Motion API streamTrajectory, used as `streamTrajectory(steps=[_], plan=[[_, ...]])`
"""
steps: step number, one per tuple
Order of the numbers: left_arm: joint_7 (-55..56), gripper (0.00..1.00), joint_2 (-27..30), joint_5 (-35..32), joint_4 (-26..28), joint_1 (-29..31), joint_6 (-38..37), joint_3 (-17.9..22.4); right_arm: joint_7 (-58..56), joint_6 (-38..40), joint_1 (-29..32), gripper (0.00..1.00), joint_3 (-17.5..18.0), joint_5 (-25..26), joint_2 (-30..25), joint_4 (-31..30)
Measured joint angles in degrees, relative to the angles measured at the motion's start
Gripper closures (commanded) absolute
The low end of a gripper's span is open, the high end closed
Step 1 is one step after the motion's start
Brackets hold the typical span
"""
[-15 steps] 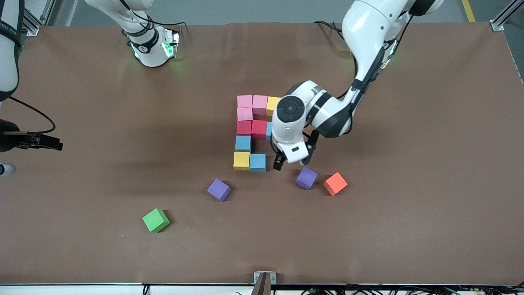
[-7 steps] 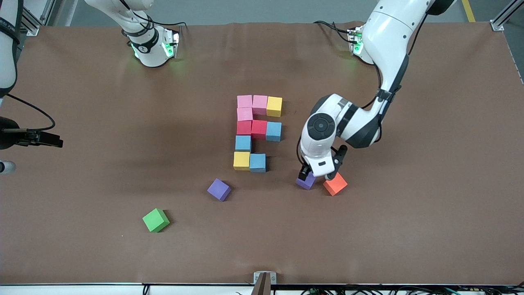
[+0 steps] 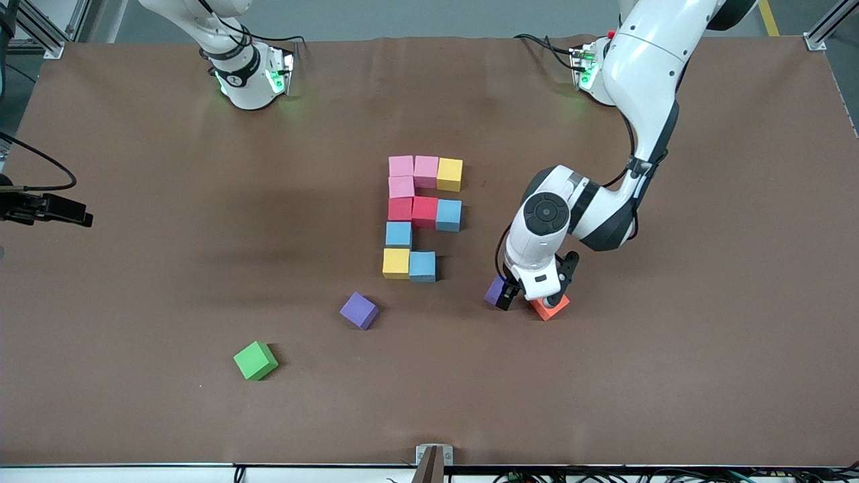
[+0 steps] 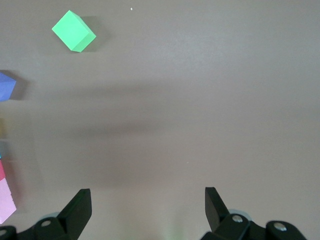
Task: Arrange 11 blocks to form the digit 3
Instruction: 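Move the left gripper to the purple cube near the orange cube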
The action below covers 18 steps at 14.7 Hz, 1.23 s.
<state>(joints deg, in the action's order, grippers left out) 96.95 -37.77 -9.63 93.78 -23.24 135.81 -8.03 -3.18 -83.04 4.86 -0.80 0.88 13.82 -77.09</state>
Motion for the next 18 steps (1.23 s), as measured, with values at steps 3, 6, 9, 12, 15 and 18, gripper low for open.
streamTrajectory(steps=[3,6,9,12,15,18], plan=[[0.0,0.0,-1.0,0.0,0.0,0.0,0.4,-0.2,0.0,-0.6,0.0,0.0,-0.1,-0.1,-1.3,-2.4],[0.0,0.0,-1.4,0.0,0.0,0.0,0.5,-0.3,0.0,-0.8,0.0,0.0,-0.1,-0.1,-3.0,-4.0],[0.0,0.0,-1.8,0.0,0.0,0.0,2.1,-0.4,0.0,-1.0,0.1,0.0,-0.2,-0.1,-4.2,-5.0],[0.0,0.0,-2.3,0.0,0.0,0.0,2.9,-0.4,0.0,-1.0,0.0,0.0,-0.2,-0.2,-4.6,-5.4],[0.0,0.0,-2.9,0.0,0.0,0.0,3.8,-0.5,0.0,-1.2,-1.1,0.0,-0.7,-0.2,-5.0,-6.1],[0.0,0.12,-3.4,0.0,0.0,0.0,5.2,-0.5,0.0,-1.4,-3.3,0.0,-2.3,-0.2,-5.2,-6.5]])
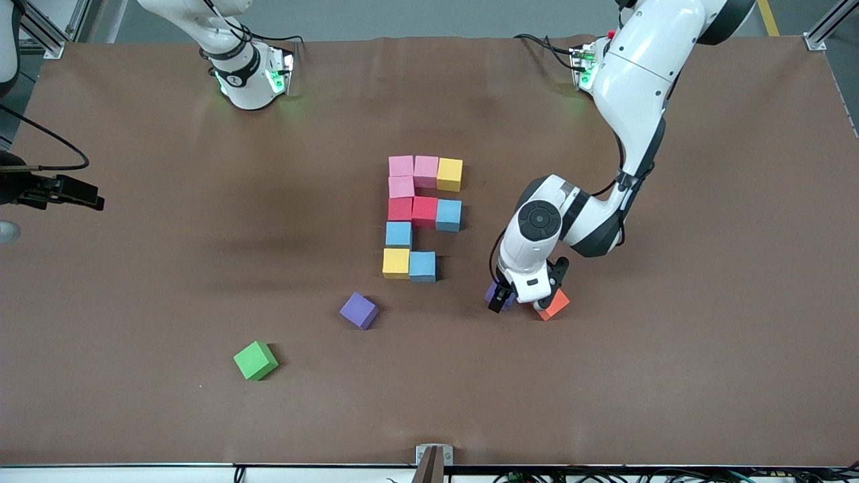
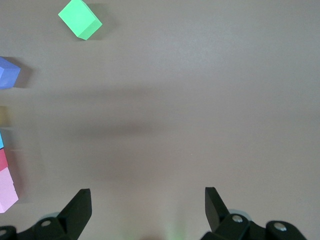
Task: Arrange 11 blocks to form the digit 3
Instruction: 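Move the left gripper to the purple cube near the orange cube, then grasp the purple cube with the left gripper and lift it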
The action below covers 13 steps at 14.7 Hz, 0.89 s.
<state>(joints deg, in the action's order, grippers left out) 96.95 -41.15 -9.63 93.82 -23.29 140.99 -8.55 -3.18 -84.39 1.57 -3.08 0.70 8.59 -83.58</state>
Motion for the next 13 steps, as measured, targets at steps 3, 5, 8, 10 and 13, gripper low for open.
streamTrajectory(steps=[3,5,8,10,13], plan=[[0.0,0.51,-0.4,0.0,0.0,0.0,0.6,0.0,0.0,0.1,-0.3,0.0,-0.5,0.0,-0.5,-0.1],[0.0,0.69,-0.5,0.0,0.0,0.0,0.6,0.0,0.0,0.3,-0.3,0.0,-0.7,0.0,-1.3,-0.3],[1.3,0.72,-0.4,0.0,-0.1,-0.1,0.6,-0.1,0.0,0.7,-0.3,0.0,-1.0,0.0,-3.8,-2.0],[7.0,0.72,-0.4,0.0,-0.2,-0.8,0.6,-0.2,0.0,0.7,-0.3,0.0,-1.1,0.0,-6.2,-4.9],[21.5,0.72,-0.4,0.0,-1.0,-3.6,0.3,-0.3,0.0,0.7,-0.3,0.0,-1.1,0.0,-8.9,-7.5]])
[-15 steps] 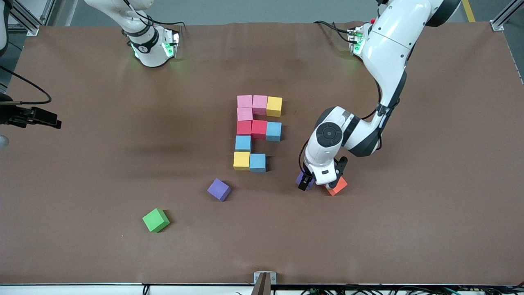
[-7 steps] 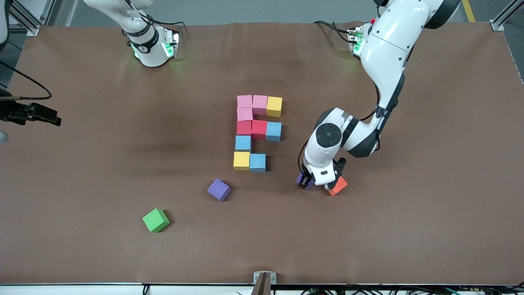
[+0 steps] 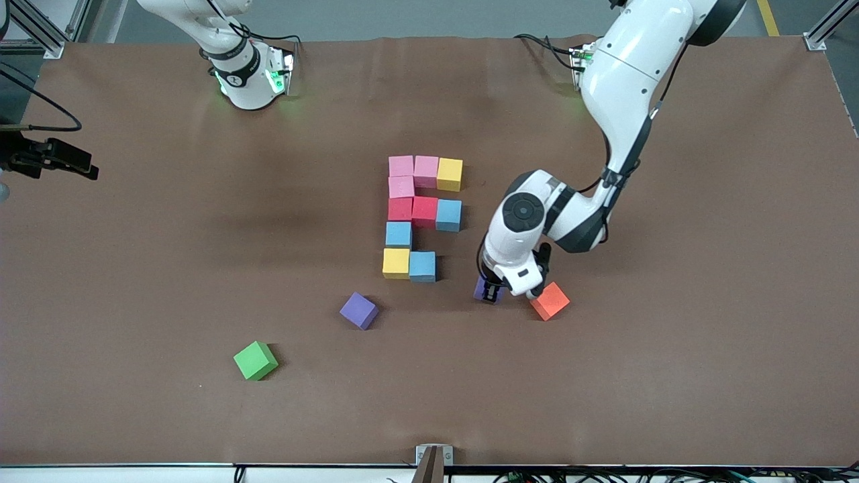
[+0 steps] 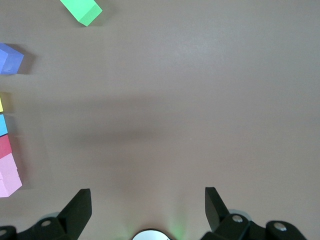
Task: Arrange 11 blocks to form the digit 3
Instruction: 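Grasp the purple cube with the left gripper and lift it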
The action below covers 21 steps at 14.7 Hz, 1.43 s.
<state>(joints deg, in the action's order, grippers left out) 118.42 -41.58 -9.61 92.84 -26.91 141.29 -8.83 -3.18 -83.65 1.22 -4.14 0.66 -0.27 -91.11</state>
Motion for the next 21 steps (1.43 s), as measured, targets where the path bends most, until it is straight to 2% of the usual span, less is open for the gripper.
streamTrajectory(steps=[4,8,21], plan=[[14.8,0.72,0.0,0.0,-1.3,-3.3,-3.5,0.0,0.0,2.6,-0.1,0.0,0.0,-0.1,-1.3,0.6],[21.8,0.72,-0.4,0.0,-1.4,-5.0,-4.2,0.0,0.0,3.9,-0.3,0.0,0.2,-0.1,-1.5,2.2],[24.1,0.72,-3.9,0.0,-6.9,-8.3,-6.5,0.7,-0.1,4.4,-0.4,0.0,0.2,-0.1,-1.5,3.7]])
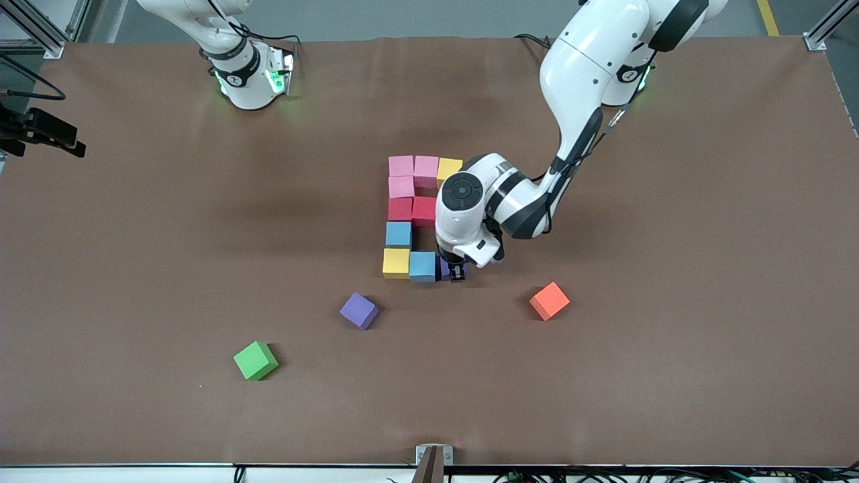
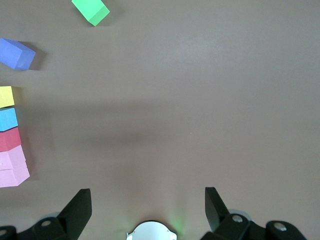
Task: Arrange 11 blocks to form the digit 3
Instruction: 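Grasp the purple cube with the left gripper and lift it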
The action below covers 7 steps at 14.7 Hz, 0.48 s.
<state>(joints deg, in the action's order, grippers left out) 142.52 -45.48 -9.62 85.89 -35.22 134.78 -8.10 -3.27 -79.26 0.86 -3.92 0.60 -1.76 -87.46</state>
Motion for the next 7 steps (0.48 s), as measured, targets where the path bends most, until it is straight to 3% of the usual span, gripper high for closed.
streamTrajectory(steps=[7], plan=[[0.0,0.72,-0.5,0.0,-1.0,-0.3,-0.8,0.1,0.0,0.0,0.0,0.0,0.0,0.0,0.0,0.0]])
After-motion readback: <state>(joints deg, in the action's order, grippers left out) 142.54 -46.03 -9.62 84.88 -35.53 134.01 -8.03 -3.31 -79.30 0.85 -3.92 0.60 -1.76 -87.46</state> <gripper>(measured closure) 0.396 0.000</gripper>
